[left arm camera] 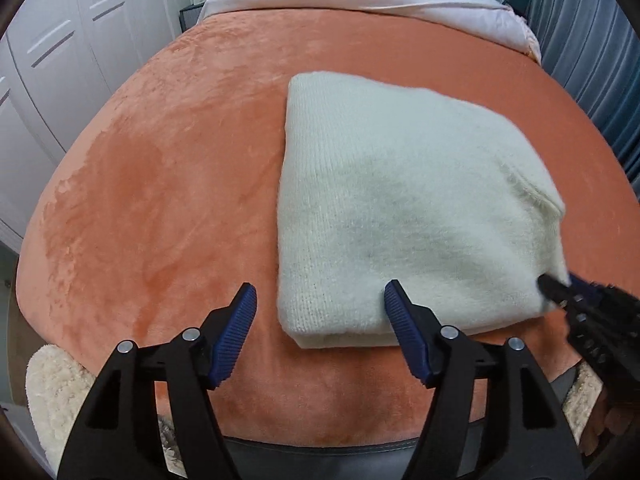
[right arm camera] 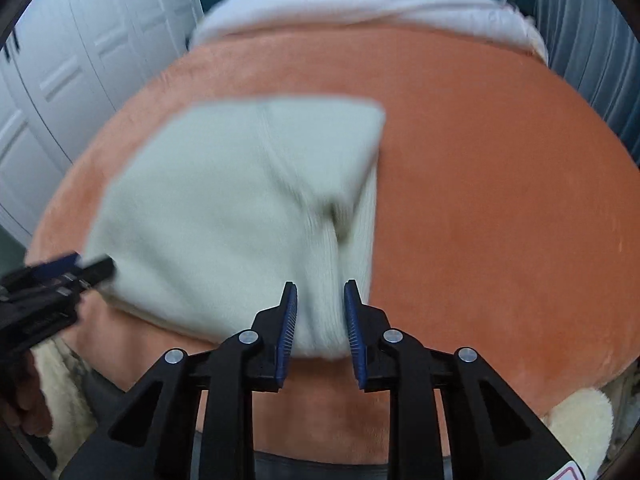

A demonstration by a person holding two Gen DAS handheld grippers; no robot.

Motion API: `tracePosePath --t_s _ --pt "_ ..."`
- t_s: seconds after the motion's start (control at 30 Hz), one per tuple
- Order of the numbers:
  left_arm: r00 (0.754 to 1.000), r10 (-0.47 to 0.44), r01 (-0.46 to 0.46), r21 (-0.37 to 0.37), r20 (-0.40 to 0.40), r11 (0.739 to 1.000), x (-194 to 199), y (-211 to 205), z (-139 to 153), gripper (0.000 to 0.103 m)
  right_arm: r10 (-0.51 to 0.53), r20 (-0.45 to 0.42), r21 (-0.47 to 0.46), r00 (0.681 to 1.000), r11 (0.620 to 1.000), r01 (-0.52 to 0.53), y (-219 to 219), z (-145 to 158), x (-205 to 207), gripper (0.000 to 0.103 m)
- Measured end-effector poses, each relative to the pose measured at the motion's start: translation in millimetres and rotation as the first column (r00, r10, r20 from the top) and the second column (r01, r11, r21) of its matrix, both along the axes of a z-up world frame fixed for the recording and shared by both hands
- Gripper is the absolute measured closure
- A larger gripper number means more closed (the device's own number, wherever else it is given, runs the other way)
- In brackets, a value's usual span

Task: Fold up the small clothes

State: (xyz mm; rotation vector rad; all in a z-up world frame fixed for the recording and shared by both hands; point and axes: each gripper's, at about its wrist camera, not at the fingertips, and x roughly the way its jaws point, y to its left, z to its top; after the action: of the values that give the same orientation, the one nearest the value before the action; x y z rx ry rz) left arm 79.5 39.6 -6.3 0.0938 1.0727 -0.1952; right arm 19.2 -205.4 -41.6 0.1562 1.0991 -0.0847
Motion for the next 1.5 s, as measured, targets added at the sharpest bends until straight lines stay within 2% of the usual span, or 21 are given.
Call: tracePosePath --t_s 0.03,0.13,0.23,0.3,0.5,0.7,0.87,1.07,1.5 --pt "1.0 0.009 -0.009 0.0 -0.016 1.0 1 -1 -2 0.038 -0.025 0.014 0.026 1.0 0.999 0.025 -2 -6 -2 0.082" --pt "1.0 0.013 -0.013 -0.021 0.006 1.0 -12 2 6 0.039 -0.075 0.06 0.09 0.995 0.994 0.069 -5 18 -13 0.079" --pt "0.999 0.004 -0.004 -0.014 0.043 1.0 -23 -2 12 0.036 -0.118 0.136 0.087 0.984 0.99 0.107 -6 45 -30 0.073" --pt "0.999 0.002 -0.002 -0.01 0.052 1.0 -32 -5 14 0.032 -0.147 0.168 0.067 0.975 0.988 0.138 -1 52 -41 0.057" --pt "0.992 -0.024 0.02 0.032 0.121 0.999 -56 -16 21 0.023 -0.227 0.198 0.038 0.954 0.974 0.224 3 54 -76 0.044" --pt "0.987 -0.022 0.015 0.044 0.162 0.999 -71 -23 23 0.019 -0.211 0.201 0.002 0.957 0.977 0.215 10 49 -90 0.038" --pt "0.98 -0.021 0.009 0.064 0.195 0.998 -81 -28 19 0.016 -0.186 0.202 -0.023 0.962 0.981 0.195 23 38 -102 0.037" --pt "0.973 -0.025 0.004 0.094 0.227 0.996 -91 -34 7 0.015 -0.205 0.195 -0.033 0.959 0.976 0.215 23 29 -105 0.037" --pt "0.975 0.027 -0.041 0.058 0.219 0.997 -93 -24 -1 0.015 -0.175 0.203 -0.074 0.963 0.978 0.193 35 25 -105 0.037"
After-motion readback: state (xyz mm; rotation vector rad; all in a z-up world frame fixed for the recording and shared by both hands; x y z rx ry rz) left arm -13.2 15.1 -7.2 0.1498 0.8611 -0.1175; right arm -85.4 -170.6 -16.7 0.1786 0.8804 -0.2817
